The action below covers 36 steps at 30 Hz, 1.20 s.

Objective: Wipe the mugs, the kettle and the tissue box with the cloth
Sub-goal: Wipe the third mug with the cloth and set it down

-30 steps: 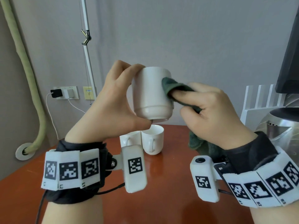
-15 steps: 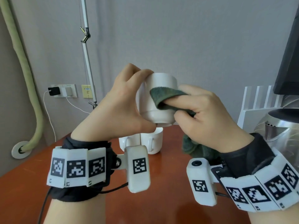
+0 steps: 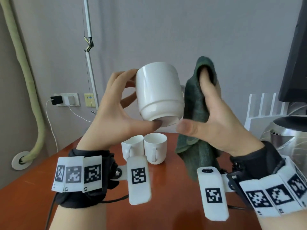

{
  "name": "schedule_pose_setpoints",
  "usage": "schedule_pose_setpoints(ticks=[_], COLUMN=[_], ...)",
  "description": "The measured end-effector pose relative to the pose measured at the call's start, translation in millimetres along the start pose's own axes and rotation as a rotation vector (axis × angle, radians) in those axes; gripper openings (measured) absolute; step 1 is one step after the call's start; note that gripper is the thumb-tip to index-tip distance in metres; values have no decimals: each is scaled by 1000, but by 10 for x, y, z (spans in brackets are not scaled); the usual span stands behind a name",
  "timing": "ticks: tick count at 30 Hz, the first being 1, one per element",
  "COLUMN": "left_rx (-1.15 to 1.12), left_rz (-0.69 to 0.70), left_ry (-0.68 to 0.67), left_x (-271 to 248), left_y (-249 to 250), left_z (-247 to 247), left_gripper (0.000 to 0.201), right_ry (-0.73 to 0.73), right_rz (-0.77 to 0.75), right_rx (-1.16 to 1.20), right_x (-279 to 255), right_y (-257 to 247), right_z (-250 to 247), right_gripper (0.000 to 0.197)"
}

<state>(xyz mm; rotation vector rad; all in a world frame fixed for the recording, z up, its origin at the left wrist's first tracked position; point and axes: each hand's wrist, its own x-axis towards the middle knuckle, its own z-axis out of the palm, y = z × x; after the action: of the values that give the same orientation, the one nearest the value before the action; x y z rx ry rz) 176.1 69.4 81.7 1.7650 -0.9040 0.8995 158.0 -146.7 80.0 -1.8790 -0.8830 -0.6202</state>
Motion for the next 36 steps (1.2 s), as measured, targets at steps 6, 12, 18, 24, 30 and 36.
schedule_pose_setpoints(ticks=[6, 12, 18, 24, 30, 36], left_rx=[-91, -155, -72, 280, 373, 359], left_rz=[2, -8, -58, 19, 71, 100], left_ry=[-66, -112, -208, -292, -267, -256], left_x=[2, 14, 2, 26, 36, 44], left_y=[-2, 22, 41, 120, 141, 99], left_z=[19, 80, 99, 113, 116, 114], left_gripper=[83, 83, 99, 97, 101, 103], right_ry=[-14, -24, -2, -20, -2, -13], right_rz=[74, 44, 33, 59, 50, 40], right_rx=[-165, -260, -370, -500, -549, -571], right_x=[30, 11, -27, -37, -27, -23], right_y=[55, 73, 16, 22, 52, 59], right_z=[-21, -91, -190, -167, -174, -159], right_gripper=[98, 108, 109, 106, 106, 109])
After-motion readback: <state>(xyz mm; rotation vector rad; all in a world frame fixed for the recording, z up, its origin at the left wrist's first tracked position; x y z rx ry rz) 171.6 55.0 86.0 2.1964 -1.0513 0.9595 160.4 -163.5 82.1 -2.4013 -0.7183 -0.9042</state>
